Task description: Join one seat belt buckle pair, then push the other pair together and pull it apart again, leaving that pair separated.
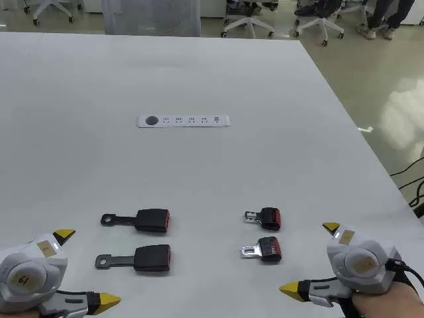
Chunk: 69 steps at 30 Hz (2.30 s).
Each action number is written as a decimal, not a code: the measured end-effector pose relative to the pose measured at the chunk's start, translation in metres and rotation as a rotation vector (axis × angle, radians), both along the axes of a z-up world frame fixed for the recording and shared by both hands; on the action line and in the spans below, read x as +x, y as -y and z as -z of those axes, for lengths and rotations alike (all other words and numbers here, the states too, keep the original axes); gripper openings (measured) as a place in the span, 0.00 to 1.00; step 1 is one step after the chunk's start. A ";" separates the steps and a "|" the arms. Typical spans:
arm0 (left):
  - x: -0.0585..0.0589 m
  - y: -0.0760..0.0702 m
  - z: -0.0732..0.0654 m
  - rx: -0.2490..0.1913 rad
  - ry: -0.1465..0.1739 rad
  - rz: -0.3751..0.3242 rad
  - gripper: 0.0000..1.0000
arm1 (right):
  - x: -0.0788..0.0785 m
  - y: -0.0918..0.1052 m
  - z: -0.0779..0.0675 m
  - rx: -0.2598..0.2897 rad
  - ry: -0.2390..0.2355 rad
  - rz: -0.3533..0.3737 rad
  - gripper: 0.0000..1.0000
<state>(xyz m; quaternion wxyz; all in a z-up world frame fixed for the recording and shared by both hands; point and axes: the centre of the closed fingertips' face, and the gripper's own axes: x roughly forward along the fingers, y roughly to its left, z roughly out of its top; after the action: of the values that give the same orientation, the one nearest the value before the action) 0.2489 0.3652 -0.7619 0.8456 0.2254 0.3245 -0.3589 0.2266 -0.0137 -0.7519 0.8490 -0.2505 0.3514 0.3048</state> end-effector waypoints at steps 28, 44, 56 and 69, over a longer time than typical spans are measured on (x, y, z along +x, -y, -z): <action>-0.027 -0.014 -0.015 -0.194 -0.039 -0.092 1.00 | -0.017 0.011 0.001 0.125 -0.069 0.103 0.98; -0.023 -0.009 -0.009 -0.200 -0.052 -0.098 1.00 | -0.018 0.007 -0.003 0.095 -0.056 0.073 0.93; -0.002 -0.014 -0.005 -0.159 -0.039 -0.115 0.94 | -0.007 -0.003 0.006 0.088 -0.077 0.046 0.84; 0.001 0.036 0.011 -0.053 -0.004 0.116 0.82 | 0.004 -0.009 0.021 0.035 -0.138 -0.066 0.68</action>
<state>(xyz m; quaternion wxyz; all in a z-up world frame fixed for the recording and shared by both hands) 0.2499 0.3293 -0.7731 0.8285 0.2207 0.3029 -0.4161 0.2302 -0.0047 -0.7729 0.8166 -0.2253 0.3953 0.3552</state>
